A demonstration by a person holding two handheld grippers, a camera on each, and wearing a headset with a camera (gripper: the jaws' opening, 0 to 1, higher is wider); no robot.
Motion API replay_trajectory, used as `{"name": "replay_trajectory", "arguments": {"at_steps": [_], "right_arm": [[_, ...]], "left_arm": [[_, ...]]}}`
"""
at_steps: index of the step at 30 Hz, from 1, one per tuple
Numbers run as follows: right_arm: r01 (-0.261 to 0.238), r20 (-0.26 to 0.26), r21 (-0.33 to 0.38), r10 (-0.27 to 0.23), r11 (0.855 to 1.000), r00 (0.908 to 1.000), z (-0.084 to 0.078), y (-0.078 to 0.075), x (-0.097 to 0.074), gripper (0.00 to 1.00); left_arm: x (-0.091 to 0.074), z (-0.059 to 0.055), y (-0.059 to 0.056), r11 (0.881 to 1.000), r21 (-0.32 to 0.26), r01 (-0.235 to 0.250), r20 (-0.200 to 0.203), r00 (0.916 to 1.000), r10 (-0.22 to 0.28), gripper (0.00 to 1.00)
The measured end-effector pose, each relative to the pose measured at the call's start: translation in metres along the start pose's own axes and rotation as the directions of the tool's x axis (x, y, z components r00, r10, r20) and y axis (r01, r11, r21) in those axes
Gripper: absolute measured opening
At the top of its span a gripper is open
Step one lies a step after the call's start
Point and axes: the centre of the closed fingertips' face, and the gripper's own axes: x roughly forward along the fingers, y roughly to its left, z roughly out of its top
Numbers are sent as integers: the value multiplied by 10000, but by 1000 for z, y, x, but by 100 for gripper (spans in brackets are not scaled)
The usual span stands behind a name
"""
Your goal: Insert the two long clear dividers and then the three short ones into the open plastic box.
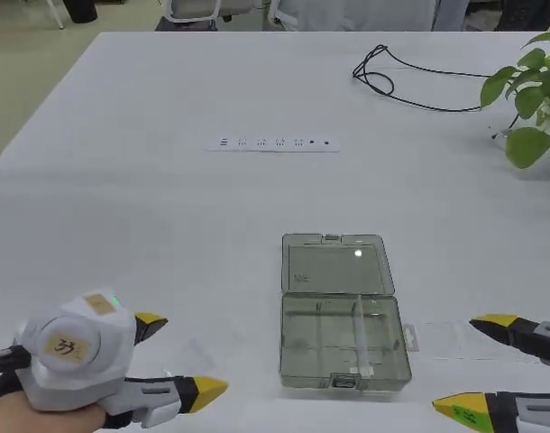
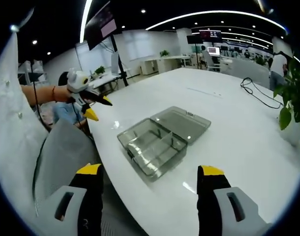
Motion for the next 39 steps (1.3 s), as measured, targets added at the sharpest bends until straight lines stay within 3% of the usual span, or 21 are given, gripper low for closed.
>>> {"name": "replay_trajectory", "arguments": {"at_steps": [3, 5, 7, 9, 14, 17, 23, 30, 33, 36, 39], "right_arm": [[47, 10, -148, -47, 9999, 10000, -2, -2, 0, 79], [69, 112, -77, -68, 9999, 9999, -2, -5, 0, 79], [69, 263, -20, -68, 10000, 9996, -1, -6, -1, 79], [84, 235, -51, -83, 10000, 9997, -3, -6, -1, 81], [71, 339, -238, -63, 9997, 9994, -3, -6, -4, 83], [102, 337, -248, -94, 9996, 9994, -4, -7, -5, 83], [174, 338, -265, -165, 9995, 9993, -5, -7, -5, 82], [211, 549, -70, -207, 9998, 9983, -4, -7, -3, 82], [161, 490, -91, -157, 9998, 9987, -6, -5, -2, 82], [177, 555, -13, -176, 9998, 9983, -6, -5, -2, 82], [241, 608, 19, -241, 9997, 9979, -6, -6, -3, 82]], "left_arm": [[8, -8, 6, 9997, 205, -98, -514, 9986, 109, 63], [15, -19, 9, 9999, 96, -139, -1138, 9934, 149, 62], [22, -22, 11, 10000, -21, -87, -1279, 9918, 83, 60], [28, -30, 14, 9999, -107, -117, -1691, 9855, 97, 59], [38, -36, 19, 9997, -184, -169, -2111, 9774, 126, 55], [41, -42, 23, 9995, 123, -285, -2554, 9663, 306, 52], [48, -48, 28, 9993, 49, -376, -2925, 9555, 374, 51], [53, -52, 24, 9995, 170, -251, -3219, 9463, 292, 51], [53, -50, 27, 9988, 243, -427, -3216, 9456, 483, 49], [53, -52, 31, 9958, 741, -540, -3376, 9382, 759, 44], [52, -52, 32, 9963, 563, -648, -3394, 9372, 801, 43]]}}
